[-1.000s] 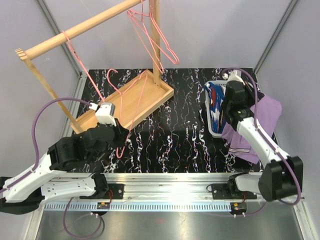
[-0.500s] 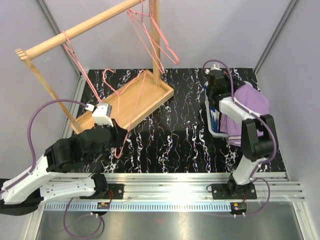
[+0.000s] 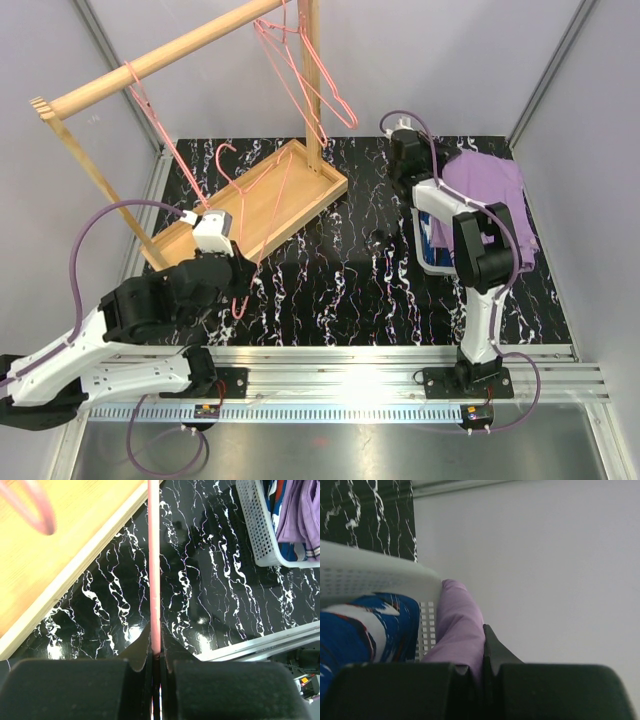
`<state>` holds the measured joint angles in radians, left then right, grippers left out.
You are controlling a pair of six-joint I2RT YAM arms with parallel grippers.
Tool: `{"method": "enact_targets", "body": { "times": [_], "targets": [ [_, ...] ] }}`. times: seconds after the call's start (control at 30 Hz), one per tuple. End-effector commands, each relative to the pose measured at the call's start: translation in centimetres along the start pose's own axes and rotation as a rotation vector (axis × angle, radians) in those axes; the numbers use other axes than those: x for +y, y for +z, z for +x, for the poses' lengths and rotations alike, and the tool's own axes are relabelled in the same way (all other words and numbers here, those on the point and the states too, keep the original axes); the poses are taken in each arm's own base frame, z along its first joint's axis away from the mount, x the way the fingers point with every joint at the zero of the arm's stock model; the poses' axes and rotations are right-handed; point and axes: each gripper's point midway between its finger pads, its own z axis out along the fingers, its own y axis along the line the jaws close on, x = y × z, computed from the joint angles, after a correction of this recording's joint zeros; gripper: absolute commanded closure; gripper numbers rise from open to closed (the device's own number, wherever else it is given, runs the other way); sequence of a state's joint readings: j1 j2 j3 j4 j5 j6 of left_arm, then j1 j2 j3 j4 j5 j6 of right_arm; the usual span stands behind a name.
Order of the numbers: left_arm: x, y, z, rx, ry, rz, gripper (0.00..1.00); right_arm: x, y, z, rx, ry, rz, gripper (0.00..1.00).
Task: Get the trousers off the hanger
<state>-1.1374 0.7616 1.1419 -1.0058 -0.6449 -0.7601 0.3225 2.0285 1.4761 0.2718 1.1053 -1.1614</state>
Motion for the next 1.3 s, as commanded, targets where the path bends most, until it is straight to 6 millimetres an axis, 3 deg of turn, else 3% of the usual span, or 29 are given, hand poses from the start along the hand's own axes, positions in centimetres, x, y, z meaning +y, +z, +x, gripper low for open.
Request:
{"method": "enact_targets", "body": {
  "times": [0.0, 0.07, 0.1, 0.3, 0.4, 0.47, 0.5, 0.53, 0.57, 0.63, 0.73, 0.8, 0.87, 0.93, 1.17, 1.27],
  "targets": [
    [0.0, 0.2, -1.0, -0.043, -0.024, -0.018, 1.0, -1.0, -0.3, -3.3, -0.049, 0.124, 0.033, 1.0],
    [0.0, 0.3, -1.1, -0.044, -0.023, -0.023, 1.0, -0.7, -0.1, -3.9, -0.044, 0.166, 0.018, 1.0],
    [0.1, 0.3, -1.1, -0.042, -0.019, -0.03, 1.0, 1.0, 0.0, -3.6, -0.025, 0.17, -0.025, 1.0],
    [0.3, 0.3, -1.1, -0.039, -0.009, -0.042, 1.0, 5.8, 0.3, -2.8, 0.052, 0.204, -0.14, 1.0],
    [0.5, 0.3, -1.1, -0.037, -0.001, -0.054, 1.0, 5.9, -0.1, -2.7, 0.077, 0.293, -0.2, 0.97],
    [0.5, 0.4, -1.1, -0.035, 0.001, -0.062, 1.0, 5.0, -0.6, -3.1, 0.071, 0.34, -0.258, 0.91],
    [0.6, 0.3, -1.3, -0.041, 0.002, -0.071, 1.0, 5.5, -0.7, -3.6, 0.058, 0.406, -0.326, 0.88],
    [0.8, 0.4, -1.3, -0.041, 0.005, -0.084, 1.0, 4.7, -0.7, -4.0, 0.052, 0.442, -0.35, 0.77],
    [0.9, 0.3, -1.6, -0.048, 0.003, -0.093, 1.0, 5.0, -1.2, -3.6, 0.068, 0.424, -0.393, 0.71],
    [1.4, 0.0, -2.2, -0.063, 0.007, -0.127, 1.0, 5.7, -1.9, -4.5, 0.044, 0.486, -0.535, 0.64],
    [1.6, -0.5, -3.3, -0.082, 0.008, -0.143, 1.0, 8.7, -2.3, -3.7, 0.06, 0.469, -0.665, 0.67],
    [1.7, -0.9, -3.8, -0.089, 0.006, -0.142, 1.0, 12.2, -2.8, -3.0, 0.104, 0.497, -0.813, 0.7],
    [1.8, -1.4, -4.3, -0.099, 0.001, -0.139, 1.0, 14.6, -2.3, -1.1, 0.183, 0.526, -0.875, 0.71],
    [1.8, -1.6, -4.5, -0.1, 0.0, -0.138, 1.0, 17.3, -3.0, 0.2, 0.22, 0.523, -0.939, 0.7],
    [1.9, -2.1, -5.0, -0.105, -0.002, -0.136, 1.0, 23.2, -3.9, 2.9, 0.34, 0.562, -1.082, 0.66],
    [1.8, -2.1, -5.1, -0.104, 0.002, -0.138, 1.0, 24.3, -4.3, 3.0, 0.36, 0.569, -1.129, 0.65]
  ]
}}
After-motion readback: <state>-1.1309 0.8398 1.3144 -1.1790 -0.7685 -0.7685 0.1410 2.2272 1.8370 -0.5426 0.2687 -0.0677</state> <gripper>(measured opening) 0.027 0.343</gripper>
